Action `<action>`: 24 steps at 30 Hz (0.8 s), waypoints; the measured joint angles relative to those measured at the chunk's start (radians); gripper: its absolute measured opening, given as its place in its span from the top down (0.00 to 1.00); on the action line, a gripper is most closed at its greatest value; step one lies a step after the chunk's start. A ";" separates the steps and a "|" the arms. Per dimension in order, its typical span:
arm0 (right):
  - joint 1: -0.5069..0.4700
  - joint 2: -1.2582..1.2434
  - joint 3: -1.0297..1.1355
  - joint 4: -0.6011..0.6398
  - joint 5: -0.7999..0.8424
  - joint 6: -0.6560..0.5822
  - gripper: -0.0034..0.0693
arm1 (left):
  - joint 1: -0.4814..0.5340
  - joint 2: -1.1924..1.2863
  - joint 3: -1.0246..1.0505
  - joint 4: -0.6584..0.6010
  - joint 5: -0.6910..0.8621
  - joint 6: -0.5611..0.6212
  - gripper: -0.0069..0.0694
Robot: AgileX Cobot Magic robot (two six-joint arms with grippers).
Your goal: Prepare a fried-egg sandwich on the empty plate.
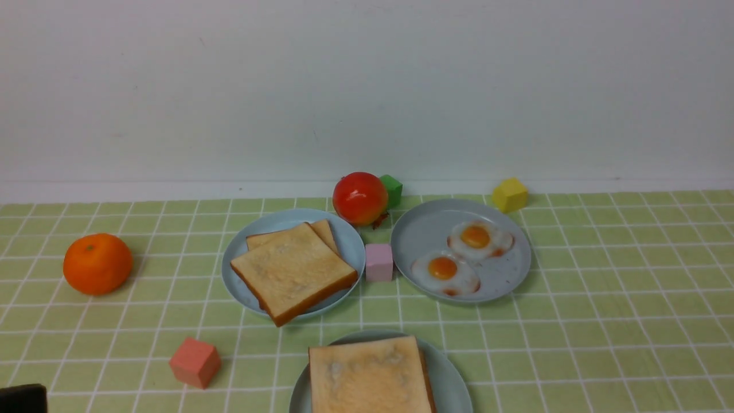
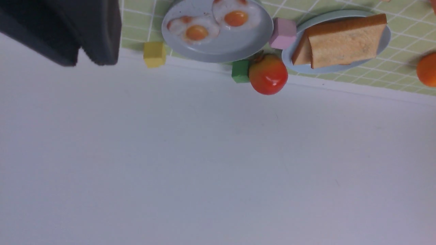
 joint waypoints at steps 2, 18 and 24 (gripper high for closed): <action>0.000 0.000 0.001 -0.037 -0.014 0.002 0.78 | 0.000 -0.061 0.000 0.001 -0.039 -0.001 0.93; 0.000 0.000 0.002 -0.086 -0.018 0.006 0.75 | 0.000 -0.095 0.012 -0.007 -0.060 -0.003 0.93; 0.000 0.000 0.002 -0.087 -0.019 0.006 0.75 | 0.000 -0.190 0.179 0.137 -0.205 -0.057 0.93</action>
